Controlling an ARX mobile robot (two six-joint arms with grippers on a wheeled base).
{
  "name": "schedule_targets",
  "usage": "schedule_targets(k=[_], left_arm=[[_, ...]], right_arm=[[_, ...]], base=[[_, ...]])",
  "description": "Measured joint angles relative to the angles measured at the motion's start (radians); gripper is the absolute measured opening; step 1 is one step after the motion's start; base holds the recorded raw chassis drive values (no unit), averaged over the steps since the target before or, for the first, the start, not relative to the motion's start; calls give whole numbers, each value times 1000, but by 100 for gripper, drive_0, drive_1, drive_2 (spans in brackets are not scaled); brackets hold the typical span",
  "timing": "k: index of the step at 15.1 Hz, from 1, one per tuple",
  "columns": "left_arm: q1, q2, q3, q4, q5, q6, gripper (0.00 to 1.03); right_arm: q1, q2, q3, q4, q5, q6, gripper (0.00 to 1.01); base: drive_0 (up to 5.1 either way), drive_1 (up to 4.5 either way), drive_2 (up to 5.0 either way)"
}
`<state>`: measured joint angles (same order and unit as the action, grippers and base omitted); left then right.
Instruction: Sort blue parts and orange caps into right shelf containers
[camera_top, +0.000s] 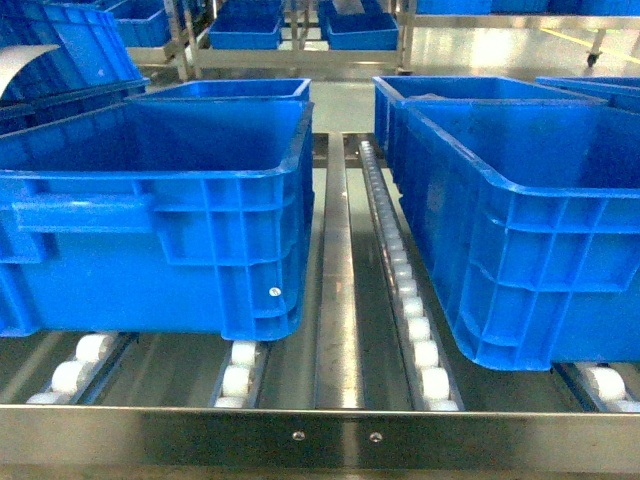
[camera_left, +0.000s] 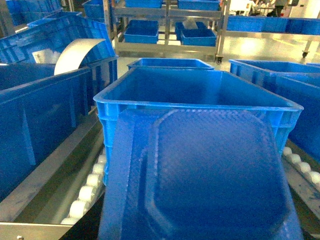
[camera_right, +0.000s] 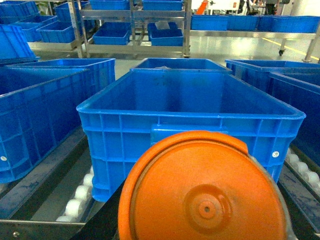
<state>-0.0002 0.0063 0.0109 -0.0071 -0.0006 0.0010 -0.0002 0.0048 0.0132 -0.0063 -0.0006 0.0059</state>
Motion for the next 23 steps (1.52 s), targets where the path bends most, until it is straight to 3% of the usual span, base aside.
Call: schedule_targets(k=[13,14,15,16,17,19,20,21,22,23], left_arm=[[0,0,0,0,0,0,42],[-18,14,0,86,-32,2,42],[-43,68,0,184,-48,5,42],[-64,169,1,276,-58,8,42],[-66,280,7,377,-43,10,42],[-26,625,119,683,26,8,42],[-20,825,224,826,42,2,42],[-24,1016,340,888,59,-8,42],[-34,1191,462,858,60,-39,42],[-40,1356,585,780,61,-57,42]], right_arm=[[0,0,0,0,0,0,44],[-4,0,-1,11,-14,-3,44],[-72,6,-2,123,-180,-42,44],[-99,37,-1,206,-284,-59,44],[-99,141,1,299,-337,-61,44],[-96,502,60,614,-341,-87,44],[-73,708,141,785,-314,-113,44],[-49,909,237,912,-274,-147,44],[-29,1103,339,957,-228,-174,44],[-13,1279,449,930,-170,-192,44]], base=[[0,0,0],[0,0,0],[0,0,0],[0,0,0],[0,0,0],[0,0,0],[0,0,0],[0,0,0],[0,0,0],[0,0,0]])
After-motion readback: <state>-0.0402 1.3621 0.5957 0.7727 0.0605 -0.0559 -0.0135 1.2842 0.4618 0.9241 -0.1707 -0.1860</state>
